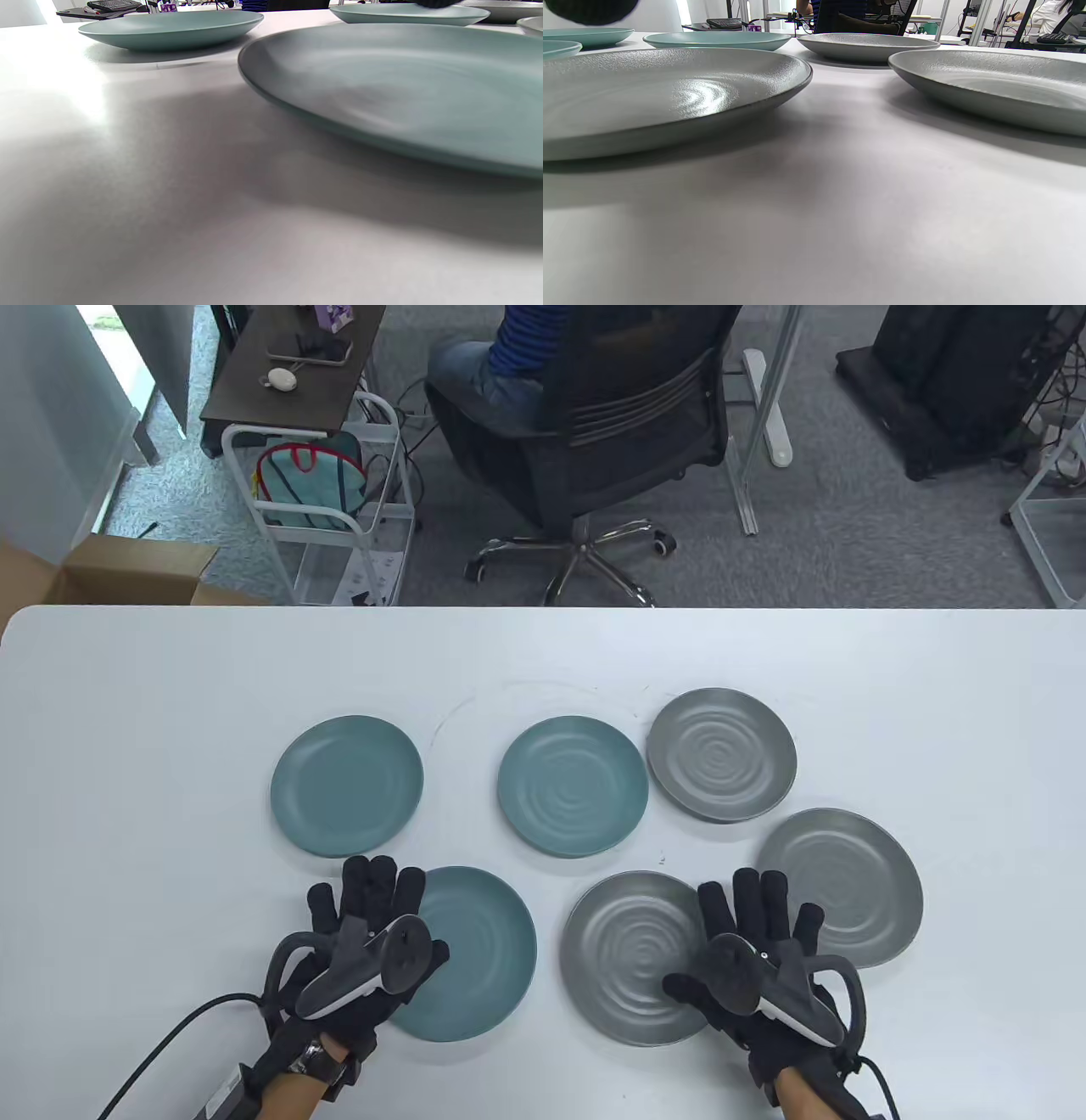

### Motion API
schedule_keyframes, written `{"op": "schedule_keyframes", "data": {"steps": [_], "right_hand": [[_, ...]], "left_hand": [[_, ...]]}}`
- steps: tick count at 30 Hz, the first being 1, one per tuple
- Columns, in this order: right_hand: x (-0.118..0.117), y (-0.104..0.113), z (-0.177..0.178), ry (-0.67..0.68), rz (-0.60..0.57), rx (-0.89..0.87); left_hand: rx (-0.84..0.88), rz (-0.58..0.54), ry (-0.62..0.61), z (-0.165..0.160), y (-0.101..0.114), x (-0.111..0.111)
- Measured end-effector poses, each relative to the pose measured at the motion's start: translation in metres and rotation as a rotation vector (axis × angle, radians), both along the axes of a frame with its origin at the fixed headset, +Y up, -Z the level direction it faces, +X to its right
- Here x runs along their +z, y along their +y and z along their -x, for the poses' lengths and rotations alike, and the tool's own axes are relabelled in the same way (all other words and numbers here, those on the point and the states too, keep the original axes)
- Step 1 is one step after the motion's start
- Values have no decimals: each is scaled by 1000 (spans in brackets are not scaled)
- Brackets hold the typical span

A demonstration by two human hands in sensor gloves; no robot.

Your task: Flip plate to back facing up

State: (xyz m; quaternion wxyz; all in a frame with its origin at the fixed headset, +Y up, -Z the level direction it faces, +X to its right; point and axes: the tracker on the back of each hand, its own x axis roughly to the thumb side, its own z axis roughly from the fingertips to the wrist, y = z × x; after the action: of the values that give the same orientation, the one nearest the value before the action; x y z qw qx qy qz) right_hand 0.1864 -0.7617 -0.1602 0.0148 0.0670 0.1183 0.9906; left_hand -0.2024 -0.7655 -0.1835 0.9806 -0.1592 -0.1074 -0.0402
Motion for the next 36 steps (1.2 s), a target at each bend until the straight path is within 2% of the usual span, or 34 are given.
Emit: {"op": "schedule_keyframes", "data": {"steps": [36], "right_hand": [[-3, -1, -3, -22, 16, 6]], "left_hand": [[44, -8, 9, 3, 2, -4]]}}
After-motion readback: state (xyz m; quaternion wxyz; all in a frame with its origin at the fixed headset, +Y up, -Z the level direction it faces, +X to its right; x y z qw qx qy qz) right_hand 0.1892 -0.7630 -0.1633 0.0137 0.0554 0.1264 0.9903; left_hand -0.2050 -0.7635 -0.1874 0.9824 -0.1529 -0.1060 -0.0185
